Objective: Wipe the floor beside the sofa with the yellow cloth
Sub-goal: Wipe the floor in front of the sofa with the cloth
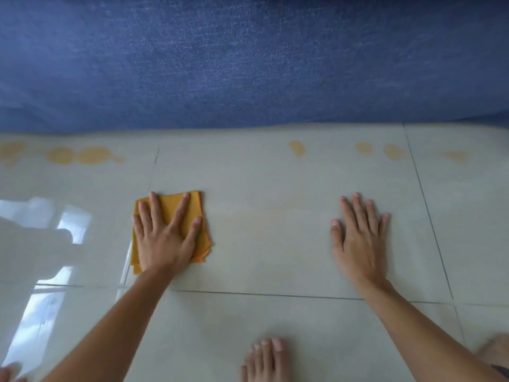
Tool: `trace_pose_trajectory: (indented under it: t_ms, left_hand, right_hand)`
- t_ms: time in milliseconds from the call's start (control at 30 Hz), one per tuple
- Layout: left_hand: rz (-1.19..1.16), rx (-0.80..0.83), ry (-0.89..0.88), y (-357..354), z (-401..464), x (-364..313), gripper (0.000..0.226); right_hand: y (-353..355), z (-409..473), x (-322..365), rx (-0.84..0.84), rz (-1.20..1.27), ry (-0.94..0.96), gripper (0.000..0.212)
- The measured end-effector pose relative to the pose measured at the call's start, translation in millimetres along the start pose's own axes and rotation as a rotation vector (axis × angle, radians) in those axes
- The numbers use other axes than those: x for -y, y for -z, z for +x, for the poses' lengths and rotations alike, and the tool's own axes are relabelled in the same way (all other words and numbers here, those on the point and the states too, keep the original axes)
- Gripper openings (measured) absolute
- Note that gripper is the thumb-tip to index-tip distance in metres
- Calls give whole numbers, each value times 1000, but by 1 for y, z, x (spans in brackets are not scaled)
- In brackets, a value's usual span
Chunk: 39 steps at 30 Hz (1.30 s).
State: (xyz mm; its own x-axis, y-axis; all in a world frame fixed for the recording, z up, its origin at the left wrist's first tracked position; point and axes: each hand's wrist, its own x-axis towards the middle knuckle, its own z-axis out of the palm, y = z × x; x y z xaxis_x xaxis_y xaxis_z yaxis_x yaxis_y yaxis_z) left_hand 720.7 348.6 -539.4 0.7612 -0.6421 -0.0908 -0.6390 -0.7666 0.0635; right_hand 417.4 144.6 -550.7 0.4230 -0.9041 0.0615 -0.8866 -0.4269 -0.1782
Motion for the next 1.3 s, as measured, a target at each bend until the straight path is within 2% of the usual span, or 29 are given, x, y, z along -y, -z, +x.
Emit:
trace_pose_trajectory:
  t_ms: [100,233,500,633,733,833,933,1033,1133,1300]
  left_hand:
    - [5,20,67,2,37,-4,65]
    - [-20,31,68,3,85,-35,64]
    - [-15,49,-79,0,135,-160,68]
    - [-5,89,-240,-4,111,-229,67]
    - [-30,105,-398,-8,60,-259,65]
    - [-43,131,-566,-13,-10,-259,64]
    - [-12,140,-620,-12,-53,-223,63]
    - [32,109,-543,-10,-51,-170,63]
    - [45,61,-369,-7,-21,-126,65]
    - [32,68,-92,-2,58,-115,69]
  right_hand:
    - [-1,-1,0,-26,-4,5,58]
    - [-4,0,-1,-56,-4,14,57]
    - [-3,1,-6,-84,37,46,56]
    - [4,2,-18,-113,221,46,54]
    - [12,6,-45,-157,197,-9,52]
    - [19,7,-82,-172,117,-134,52]
    - [22,0,-109,-114,31,-249,58]
    - [23,-6,-116,-82,-27,-255,61]
    - [21,-5,-115,-81,-32,-251,60]
    - [16,-5,-116,-117,-56,-242,57]
